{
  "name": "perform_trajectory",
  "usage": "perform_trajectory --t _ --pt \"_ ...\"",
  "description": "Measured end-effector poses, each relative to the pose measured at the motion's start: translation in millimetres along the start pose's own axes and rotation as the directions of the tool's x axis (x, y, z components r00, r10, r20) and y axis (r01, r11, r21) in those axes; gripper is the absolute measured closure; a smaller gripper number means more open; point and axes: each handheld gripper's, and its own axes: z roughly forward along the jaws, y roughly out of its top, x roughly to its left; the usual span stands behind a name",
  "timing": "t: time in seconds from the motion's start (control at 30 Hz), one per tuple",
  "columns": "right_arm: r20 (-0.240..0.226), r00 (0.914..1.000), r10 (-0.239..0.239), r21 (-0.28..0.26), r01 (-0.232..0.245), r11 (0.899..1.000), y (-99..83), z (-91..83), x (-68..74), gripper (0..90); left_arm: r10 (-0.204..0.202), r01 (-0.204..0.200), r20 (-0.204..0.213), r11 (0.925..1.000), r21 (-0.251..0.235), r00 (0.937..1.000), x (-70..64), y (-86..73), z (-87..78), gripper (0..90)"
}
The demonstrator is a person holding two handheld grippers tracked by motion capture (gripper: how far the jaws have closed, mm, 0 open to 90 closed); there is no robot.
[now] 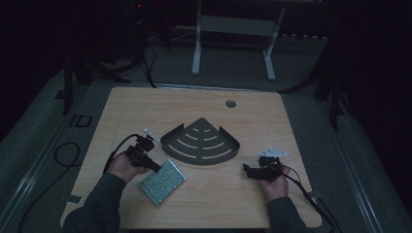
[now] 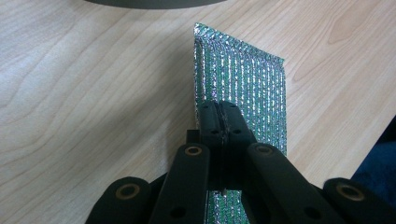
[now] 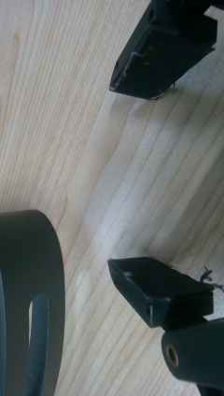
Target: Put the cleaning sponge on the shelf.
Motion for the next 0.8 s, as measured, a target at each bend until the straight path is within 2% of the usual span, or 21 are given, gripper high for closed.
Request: perform_trajectory --t 0.4,0.8 --pt "-0.001 1.0 0.001 0.0 -0.001 1.0 0.0 0.0 0.0 12.7 0.022 -0.022 -0.037 0.9997 -0.014 0.9991 -2.6 5.7 -16.2 90.0" --pt "-0.002 1.0 -0.002 0.0 0.002 1.0 0.1 0.0 -0.2 12.6 0.046 -0.049 -0.075 0.9982 -0.034 0.9961 -6.0 18.7 -34.7 90.0"
